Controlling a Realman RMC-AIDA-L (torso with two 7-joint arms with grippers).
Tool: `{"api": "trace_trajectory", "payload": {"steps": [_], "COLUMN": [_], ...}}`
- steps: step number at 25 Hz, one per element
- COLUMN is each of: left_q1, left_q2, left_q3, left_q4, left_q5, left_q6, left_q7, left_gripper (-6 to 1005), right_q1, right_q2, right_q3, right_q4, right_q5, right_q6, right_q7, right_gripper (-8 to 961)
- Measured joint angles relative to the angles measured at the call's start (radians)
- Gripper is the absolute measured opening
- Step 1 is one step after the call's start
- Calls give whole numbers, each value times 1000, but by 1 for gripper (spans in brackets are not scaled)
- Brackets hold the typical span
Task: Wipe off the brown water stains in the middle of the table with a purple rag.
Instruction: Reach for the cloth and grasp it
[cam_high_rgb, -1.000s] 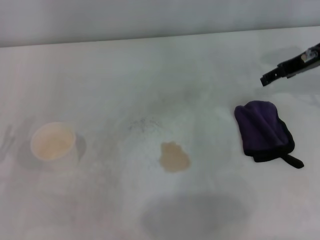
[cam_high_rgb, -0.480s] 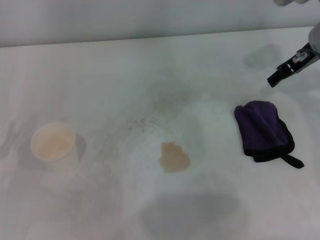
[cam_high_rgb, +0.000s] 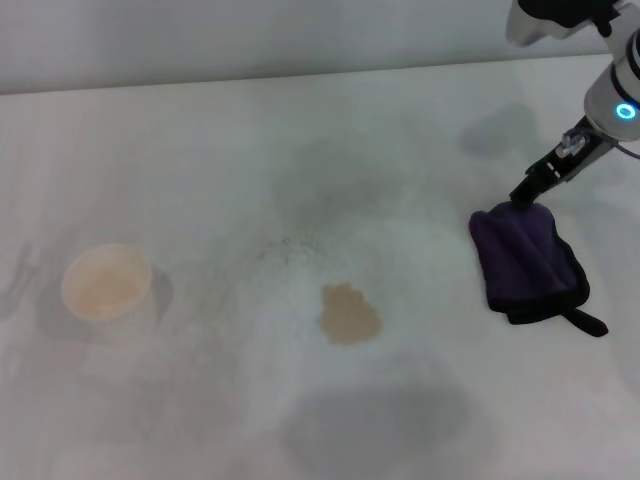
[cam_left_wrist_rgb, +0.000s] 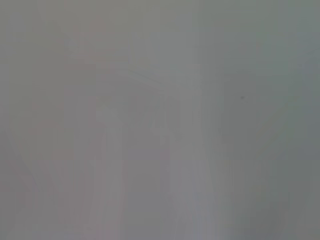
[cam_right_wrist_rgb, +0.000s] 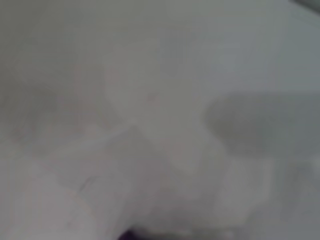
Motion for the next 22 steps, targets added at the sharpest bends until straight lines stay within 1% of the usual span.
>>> {"api": "trace_trajectory", "payload": {"steps": [7, 11, 15, 19, 22], "left_q1": [2, 2, 0, -2, -2], "left_q2": [0, 0, 1, 1, 1], "left_q3": [0, 0, 0, 0, 0], "left_q4": [0, 0, 0, 0, 0], "left_q5": [0, 0, 0, 0, 0], "left_q6": [0, 0, 0, 0, 0], "left_q7": [0, 0, 0, 11, 15], "left_gripper": [876, 876, 876, 876, 876], "right_q1": [-3, -2, -4, -5, -5], "right_q2": [-2, -1, 2, 8, 9], "right_q3": [7, 9, 2, -23, -40], "right_q4": [-71, -96, -105, -88, -77], "right_q5": [21, 32, 58, 70, 83], "right_q6": [-176, -240, -257, -240, -225], "right_q7": [-1, 0, 0, 0, 0], "right_gripper": [769, 759, 748, 738, 731]}}
